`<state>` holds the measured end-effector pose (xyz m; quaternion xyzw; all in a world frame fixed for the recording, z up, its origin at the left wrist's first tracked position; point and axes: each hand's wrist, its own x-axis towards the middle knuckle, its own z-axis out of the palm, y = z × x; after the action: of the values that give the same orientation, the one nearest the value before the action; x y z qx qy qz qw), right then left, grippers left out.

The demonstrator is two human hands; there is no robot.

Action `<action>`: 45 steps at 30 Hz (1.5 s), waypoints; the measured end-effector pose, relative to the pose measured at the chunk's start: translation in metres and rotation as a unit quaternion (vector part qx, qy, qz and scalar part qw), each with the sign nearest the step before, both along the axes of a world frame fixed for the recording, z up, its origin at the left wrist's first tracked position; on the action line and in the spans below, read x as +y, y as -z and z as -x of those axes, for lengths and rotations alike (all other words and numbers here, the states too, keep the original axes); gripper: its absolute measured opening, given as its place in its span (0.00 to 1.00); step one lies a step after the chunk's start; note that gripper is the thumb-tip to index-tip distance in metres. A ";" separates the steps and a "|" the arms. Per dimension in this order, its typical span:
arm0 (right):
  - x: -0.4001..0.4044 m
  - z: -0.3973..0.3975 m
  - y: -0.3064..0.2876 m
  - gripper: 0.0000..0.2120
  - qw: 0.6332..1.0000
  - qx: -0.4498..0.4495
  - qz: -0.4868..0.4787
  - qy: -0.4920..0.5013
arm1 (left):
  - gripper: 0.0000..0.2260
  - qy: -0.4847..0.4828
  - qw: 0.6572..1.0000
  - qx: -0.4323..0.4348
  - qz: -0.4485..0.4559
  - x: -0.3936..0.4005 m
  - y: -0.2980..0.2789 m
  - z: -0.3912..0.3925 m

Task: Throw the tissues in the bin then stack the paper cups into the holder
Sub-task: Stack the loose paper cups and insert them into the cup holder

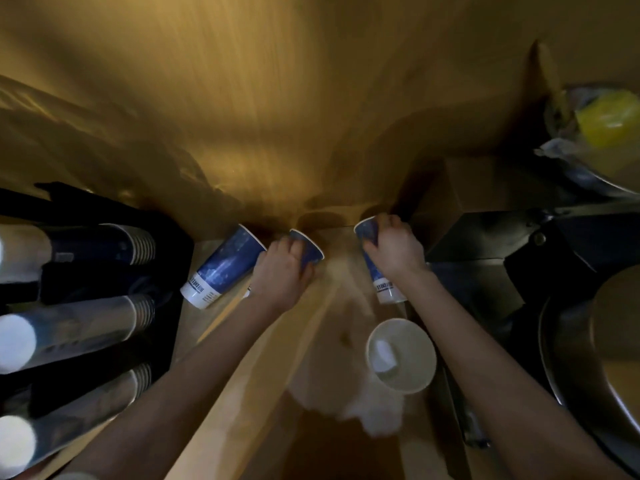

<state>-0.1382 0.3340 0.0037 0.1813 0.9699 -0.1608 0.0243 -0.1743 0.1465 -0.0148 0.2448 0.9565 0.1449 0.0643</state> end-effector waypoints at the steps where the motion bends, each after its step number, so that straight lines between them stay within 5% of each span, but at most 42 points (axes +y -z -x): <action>1: 0.001 0.007 0.008 0.23 0.999 -0.041 0.002 0.007 | 0.23 -0.019 1.000 -0.010 -0.001 0.002 0.006 0.005; 11: 0.003 0.041 0.052 0.52 0.980 -0.144 0.027 0.137 | 0.36 -0.103 0.990 -0.090 0.021 0.006 0.056 0.021; 21: 0.001 0.045 0.054 0.51 0.968 -0.152 0.089 0.181 | 0.41 -0.114 0.978 -0.167 -0.056 -0.005 0.053 0.017; 28: -0.010 0.033 0.027 0.46 0.959 -0.003 0.220 0.177 | 0.44 -0.146 0.955 -0.178 -0.188 -0.027 0.021 0.002; 36: -0.047 0.016 -0.031 0.40 0.924 0.117 0.353 0.084 | 0.40 -0.169 0.887 -0.193 -0.383 -0.074 0.007 -0.047; 40: -0.069 -0.001 -0.061 0.45 0.936 0.180 0.304 -0.006 | 0.41 -0.137 0.915 -0.131 -0.355 -0.088 0.016 -0.076; 45: -0.097 -0.018 -0.090 0.50 0.942 0.218 0.241 -0.089 | 0.41 -0.165 0.907 -0.122 -0.368 -0.094 0.026 -0.098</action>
<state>-0.1201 0.2373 0.0939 0.0436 0.8959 -0.4225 -0.1306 -0.0764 0.0525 -0.0404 0.0700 0.8468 0.5238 0.0612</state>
